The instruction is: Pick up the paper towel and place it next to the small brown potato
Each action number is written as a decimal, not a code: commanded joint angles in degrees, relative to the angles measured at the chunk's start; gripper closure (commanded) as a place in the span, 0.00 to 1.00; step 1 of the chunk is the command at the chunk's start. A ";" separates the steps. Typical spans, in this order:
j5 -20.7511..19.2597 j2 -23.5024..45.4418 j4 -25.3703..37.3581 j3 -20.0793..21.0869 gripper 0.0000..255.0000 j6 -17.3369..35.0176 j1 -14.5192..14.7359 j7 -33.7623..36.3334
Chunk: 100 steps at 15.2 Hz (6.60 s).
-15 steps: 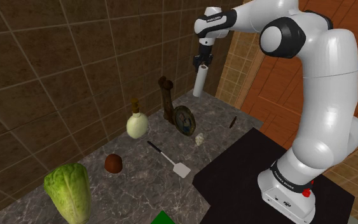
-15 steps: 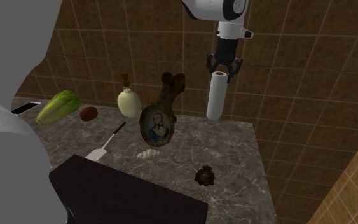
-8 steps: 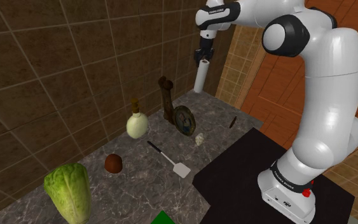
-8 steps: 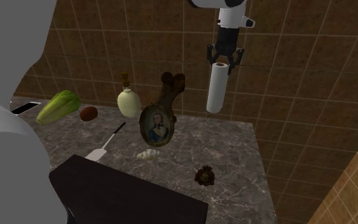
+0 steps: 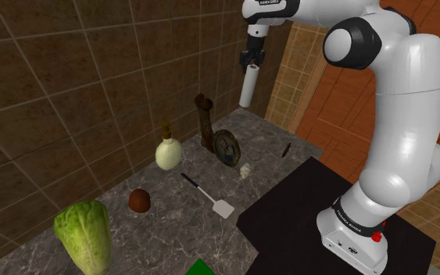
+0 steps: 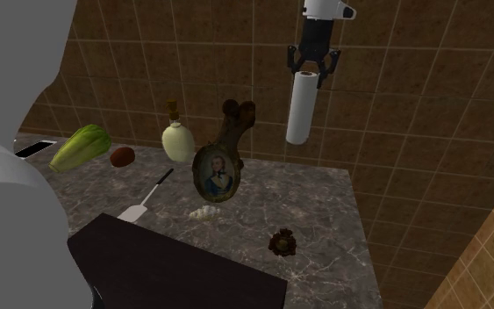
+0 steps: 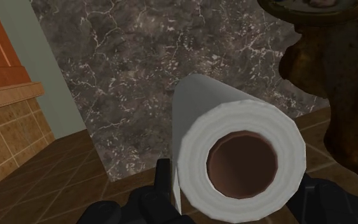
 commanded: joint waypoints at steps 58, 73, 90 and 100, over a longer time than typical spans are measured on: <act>-5.17 -4.18 -8.33 12.39 1.00 6.96 32.61 44.21; -7.07 8.58 3.67 13.95 1.00 8.22 40.67 53.47; -7.26 12.98 -2.15 13.72 1.00 18.42 40.67 53.11; -7.27 13.71 -2.47 13.67 1.00 19.47 40.71 53.06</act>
